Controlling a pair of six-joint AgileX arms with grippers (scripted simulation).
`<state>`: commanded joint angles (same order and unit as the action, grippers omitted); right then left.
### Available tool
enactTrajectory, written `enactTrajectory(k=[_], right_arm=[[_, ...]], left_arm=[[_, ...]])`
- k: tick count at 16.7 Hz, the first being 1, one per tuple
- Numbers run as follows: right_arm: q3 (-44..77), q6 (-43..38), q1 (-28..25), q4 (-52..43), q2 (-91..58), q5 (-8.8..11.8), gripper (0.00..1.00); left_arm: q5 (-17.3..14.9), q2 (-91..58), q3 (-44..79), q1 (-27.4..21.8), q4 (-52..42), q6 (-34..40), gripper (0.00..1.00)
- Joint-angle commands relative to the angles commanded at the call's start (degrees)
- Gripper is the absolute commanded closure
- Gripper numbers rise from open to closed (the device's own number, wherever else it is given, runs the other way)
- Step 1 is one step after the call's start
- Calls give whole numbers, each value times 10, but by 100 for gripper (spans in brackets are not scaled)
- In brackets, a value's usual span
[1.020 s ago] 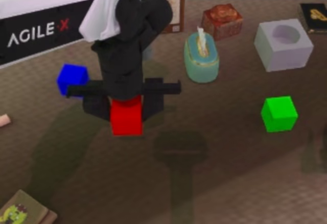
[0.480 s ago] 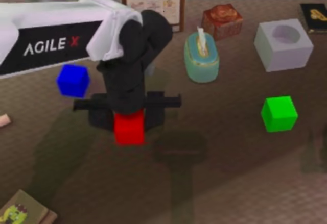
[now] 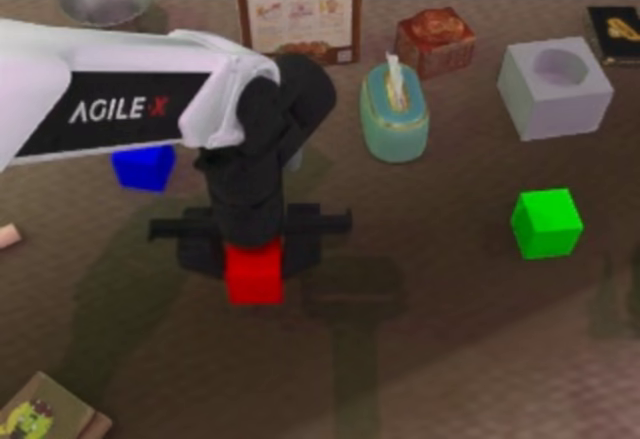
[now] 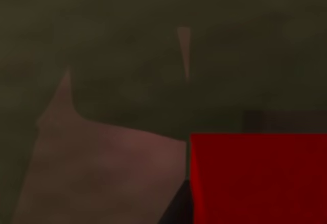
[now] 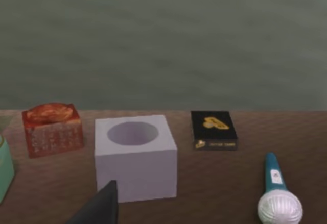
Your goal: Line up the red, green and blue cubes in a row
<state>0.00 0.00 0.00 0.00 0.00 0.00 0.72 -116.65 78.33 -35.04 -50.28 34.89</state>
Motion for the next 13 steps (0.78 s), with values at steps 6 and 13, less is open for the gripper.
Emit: enactTrajectory(k=[6,13], right_arm=[[0,0,0,0,0,0,0],[0,0,0,0,0,0,0]], left_arm=[[0,0,0,0,0,0,47],[0,0,0,0,0,0,0]])
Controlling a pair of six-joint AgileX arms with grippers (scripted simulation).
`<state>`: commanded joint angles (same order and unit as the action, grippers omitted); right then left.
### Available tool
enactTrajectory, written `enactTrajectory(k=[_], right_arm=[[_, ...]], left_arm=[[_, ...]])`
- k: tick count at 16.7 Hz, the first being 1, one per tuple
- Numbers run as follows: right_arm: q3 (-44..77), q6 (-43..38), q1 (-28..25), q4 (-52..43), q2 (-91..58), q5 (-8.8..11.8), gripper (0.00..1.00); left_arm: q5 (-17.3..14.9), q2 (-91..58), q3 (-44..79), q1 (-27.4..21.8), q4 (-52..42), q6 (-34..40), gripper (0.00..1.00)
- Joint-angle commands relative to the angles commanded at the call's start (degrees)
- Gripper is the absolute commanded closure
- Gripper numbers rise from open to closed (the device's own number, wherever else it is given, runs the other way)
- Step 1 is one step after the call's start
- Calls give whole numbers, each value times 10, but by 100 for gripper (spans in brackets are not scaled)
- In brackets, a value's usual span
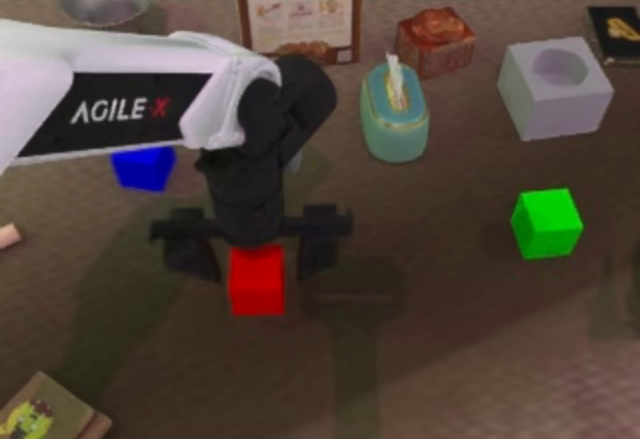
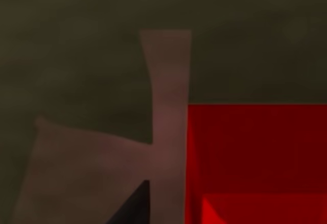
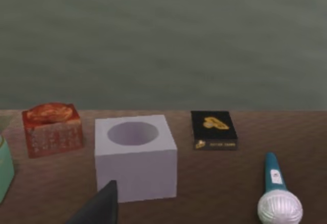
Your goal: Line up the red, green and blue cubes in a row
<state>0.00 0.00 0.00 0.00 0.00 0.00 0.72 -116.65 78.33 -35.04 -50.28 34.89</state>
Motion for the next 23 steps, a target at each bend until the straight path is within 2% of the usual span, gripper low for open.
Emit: enactTrajectory(k=[9,17,23], right_arm=[[0,0,0,0,0,0,0],[0,0,0,0,0,0,0],[6,-1,-1,-4,-6,0,0]], left_arm=[[0,1,2,0,-2,0,0],[0,46,90,9,-138,3,0],[1,53,88,9,-139,3,0]])
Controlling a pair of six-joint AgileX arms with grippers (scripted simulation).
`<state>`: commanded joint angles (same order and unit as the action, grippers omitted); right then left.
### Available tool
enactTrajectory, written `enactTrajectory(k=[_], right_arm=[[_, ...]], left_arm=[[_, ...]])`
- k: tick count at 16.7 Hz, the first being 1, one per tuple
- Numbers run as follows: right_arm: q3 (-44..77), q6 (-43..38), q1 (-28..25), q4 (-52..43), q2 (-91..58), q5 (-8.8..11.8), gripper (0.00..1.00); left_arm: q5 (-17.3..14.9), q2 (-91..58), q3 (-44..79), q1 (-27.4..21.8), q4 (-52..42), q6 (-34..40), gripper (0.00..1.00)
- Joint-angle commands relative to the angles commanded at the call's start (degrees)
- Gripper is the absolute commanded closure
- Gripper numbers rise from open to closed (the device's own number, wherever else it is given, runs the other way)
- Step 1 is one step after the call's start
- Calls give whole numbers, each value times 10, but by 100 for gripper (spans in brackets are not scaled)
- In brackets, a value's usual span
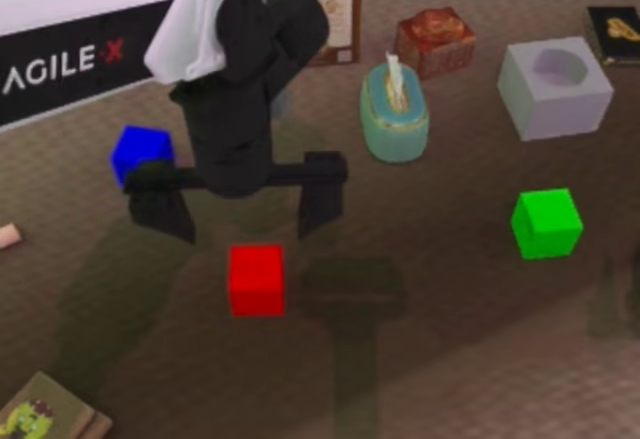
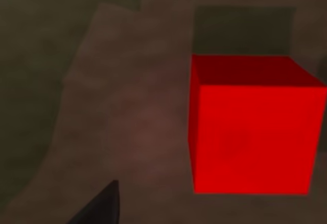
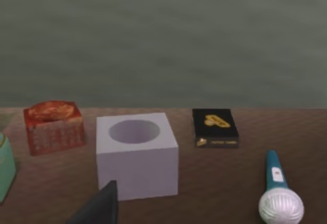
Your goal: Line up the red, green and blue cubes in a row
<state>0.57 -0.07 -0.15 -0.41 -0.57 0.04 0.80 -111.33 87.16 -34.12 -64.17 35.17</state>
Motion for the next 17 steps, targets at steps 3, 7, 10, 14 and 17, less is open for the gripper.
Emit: enactTrajectory(k=[3,7,10,14,17], right_arm=[[53,-6,-11,-38,-54,2,0],[191,-21,-34,-131,-207,2,0],[320,-34,-55,-224,-375,0,0],[504,-51,-87,-363,-639,-2,0],[630,-64,-109,-461,-820,-3,0]], left_arm=[[3,54,-48,26,35,-3,0],[6,207,-171,90,120,-16,0],[9,370,-301,150,201,-44,0],[11,614,-503,229,323,-113,0],[10,785,-643,278,414,-178,0]])
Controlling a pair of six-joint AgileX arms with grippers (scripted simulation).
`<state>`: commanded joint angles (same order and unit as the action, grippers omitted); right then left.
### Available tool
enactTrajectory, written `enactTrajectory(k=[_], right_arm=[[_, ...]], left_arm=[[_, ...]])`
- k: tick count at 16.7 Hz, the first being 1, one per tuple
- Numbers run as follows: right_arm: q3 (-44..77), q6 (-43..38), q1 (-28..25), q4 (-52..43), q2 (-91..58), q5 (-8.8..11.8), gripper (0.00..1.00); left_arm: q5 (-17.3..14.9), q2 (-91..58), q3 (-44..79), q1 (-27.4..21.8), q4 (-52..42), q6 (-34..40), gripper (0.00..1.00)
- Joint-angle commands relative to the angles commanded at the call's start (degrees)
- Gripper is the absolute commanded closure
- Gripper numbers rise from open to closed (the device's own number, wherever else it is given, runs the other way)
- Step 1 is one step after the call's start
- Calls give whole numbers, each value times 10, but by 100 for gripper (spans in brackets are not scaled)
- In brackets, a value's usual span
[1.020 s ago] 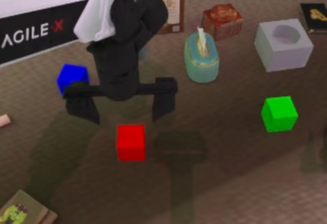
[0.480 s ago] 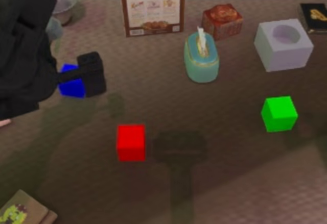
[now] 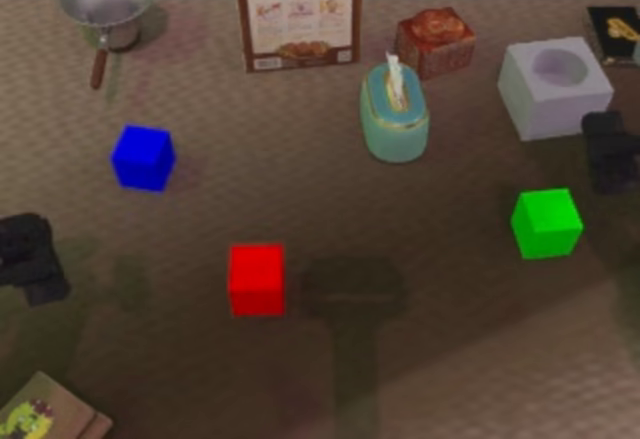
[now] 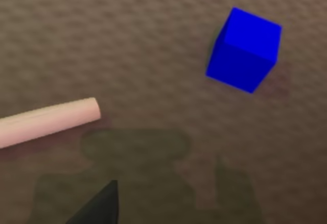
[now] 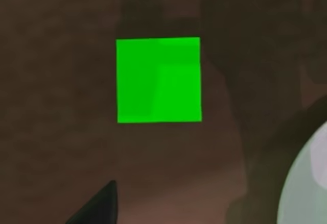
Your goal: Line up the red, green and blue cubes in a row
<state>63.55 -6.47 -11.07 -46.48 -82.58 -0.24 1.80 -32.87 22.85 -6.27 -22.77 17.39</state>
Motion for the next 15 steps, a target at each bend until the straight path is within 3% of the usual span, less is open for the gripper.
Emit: enactTrajectory(k=[8,15], right_arm=[[258,-27,-44,-174,-304,1,0],[297,-30,-50,-195,-346,1,0]], left_arm=[[-15,285,-207,68,196,-149,0],[-18,329,-229,74,228,-174,0]])
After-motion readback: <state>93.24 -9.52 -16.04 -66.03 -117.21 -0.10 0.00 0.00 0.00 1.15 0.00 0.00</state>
